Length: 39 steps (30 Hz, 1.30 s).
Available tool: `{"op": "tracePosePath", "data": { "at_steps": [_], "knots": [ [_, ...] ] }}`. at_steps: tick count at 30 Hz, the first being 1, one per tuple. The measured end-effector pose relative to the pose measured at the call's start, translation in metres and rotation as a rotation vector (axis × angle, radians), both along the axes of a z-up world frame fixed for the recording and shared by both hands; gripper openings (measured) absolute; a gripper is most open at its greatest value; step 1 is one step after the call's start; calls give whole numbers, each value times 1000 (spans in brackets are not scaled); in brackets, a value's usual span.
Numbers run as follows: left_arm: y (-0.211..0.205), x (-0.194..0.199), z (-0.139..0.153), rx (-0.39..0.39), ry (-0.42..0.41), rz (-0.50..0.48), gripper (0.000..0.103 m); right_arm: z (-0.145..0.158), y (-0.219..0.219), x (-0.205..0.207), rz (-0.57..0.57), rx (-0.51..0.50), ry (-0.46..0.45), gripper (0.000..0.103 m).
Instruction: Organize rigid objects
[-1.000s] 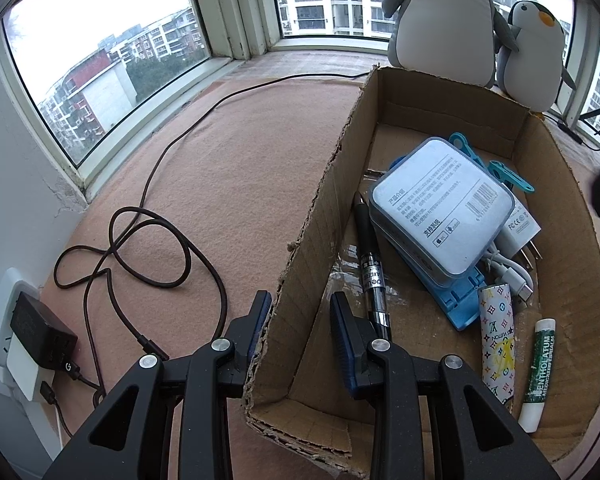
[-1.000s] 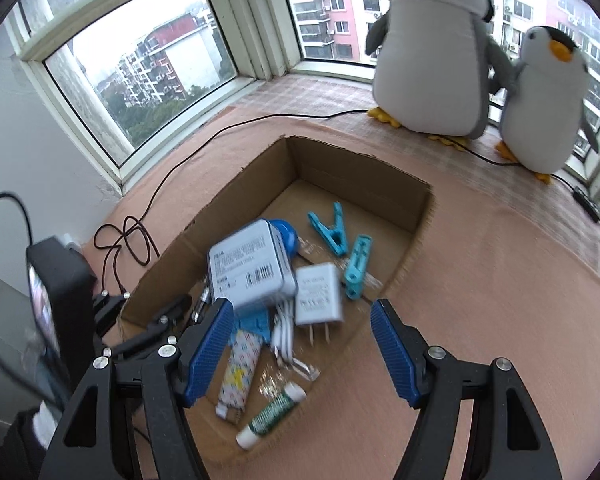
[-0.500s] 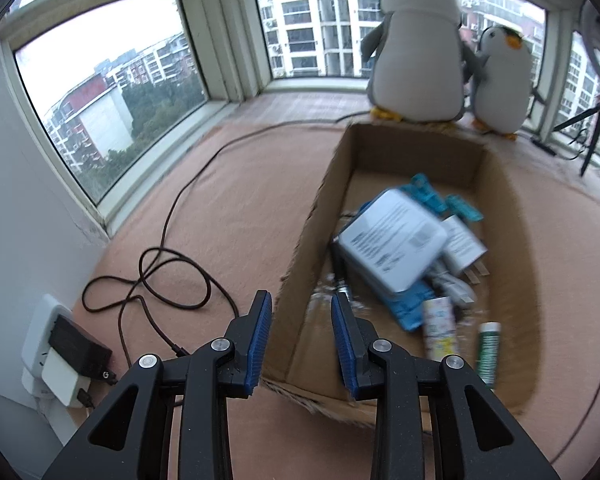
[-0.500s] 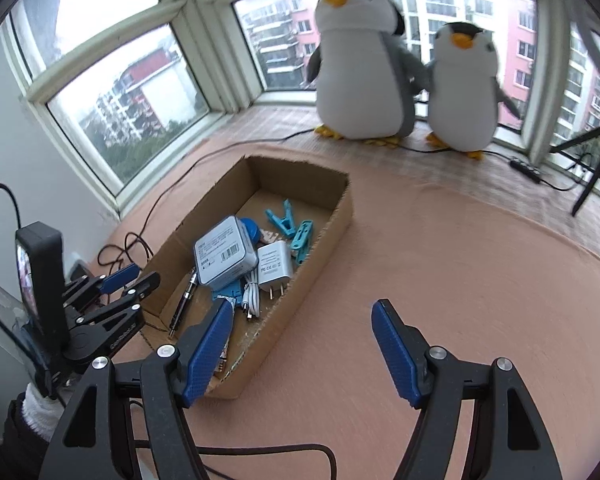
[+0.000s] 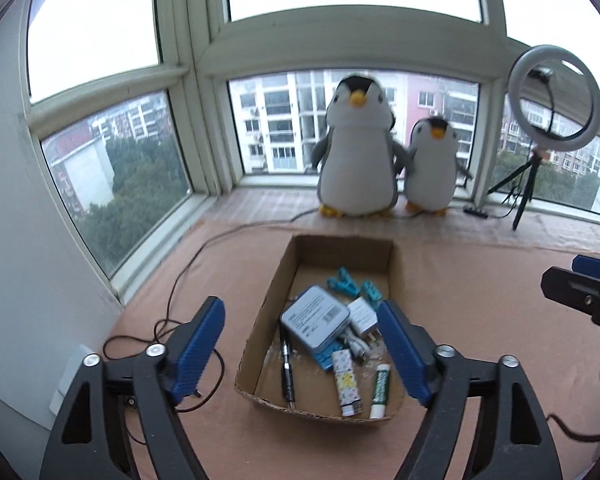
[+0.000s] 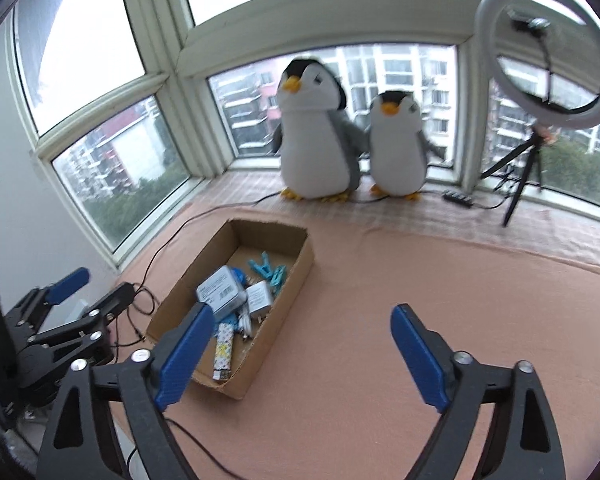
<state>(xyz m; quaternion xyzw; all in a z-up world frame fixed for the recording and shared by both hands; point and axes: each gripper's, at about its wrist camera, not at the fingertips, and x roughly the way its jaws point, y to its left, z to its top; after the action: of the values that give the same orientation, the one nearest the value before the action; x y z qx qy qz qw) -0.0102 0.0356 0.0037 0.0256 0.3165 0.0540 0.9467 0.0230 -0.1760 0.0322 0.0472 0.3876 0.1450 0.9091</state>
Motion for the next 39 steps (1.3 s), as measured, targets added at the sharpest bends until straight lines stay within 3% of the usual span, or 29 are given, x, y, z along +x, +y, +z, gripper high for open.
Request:
{"op": "tracePosePath", "data": {
  "at_steps": [10,39],
  "knots": [
    [-9,-25,29,-35,-33,-19,99,22,-11,-35,-75,-34,-94,95],
    [-2,-36,27,-37,-18,12,102,20,-11,-42,-98,-45,-98,96]
  ]
}}
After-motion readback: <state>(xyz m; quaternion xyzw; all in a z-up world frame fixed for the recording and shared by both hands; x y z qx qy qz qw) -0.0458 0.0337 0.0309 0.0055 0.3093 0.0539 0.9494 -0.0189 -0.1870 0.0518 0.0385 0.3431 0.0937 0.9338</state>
